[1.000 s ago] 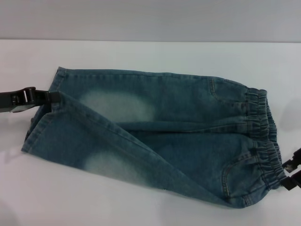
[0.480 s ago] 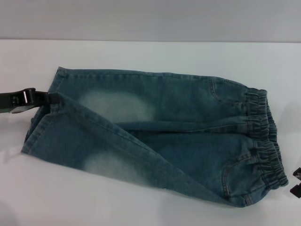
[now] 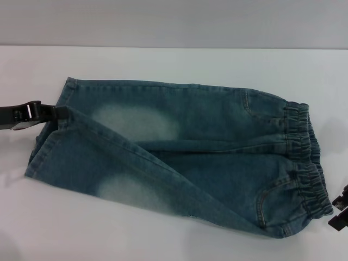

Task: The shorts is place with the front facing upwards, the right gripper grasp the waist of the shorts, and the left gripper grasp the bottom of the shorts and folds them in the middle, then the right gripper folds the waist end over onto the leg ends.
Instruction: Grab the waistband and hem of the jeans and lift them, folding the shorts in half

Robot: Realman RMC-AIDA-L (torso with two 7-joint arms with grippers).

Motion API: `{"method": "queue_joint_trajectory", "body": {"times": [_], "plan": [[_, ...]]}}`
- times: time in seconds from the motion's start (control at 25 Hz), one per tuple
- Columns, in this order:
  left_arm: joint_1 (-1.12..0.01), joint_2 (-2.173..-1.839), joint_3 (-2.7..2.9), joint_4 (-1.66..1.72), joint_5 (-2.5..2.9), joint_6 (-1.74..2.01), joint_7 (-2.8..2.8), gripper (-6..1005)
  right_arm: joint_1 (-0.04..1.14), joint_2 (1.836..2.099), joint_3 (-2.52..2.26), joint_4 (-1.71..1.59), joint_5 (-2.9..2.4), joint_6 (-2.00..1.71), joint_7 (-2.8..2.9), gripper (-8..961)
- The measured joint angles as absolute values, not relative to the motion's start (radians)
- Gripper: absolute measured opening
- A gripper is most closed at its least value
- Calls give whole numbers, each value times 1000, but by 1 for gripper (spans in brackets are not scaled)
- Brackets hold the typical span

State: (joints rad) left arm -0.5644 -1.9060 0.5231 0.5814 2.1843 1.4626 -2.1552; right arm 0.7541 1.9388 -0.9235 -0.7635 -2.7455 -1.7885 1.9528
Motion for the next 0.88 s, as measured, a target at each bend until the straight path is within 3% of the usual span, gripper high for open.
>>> {"method": "queue_joint_trajectory", "body": {"times": [0.88], "plan": [[-562,-1905,523,581,2184,1456,-2152,47,782,1961,-914,-748,-2734,-1760,1957,569]]}}
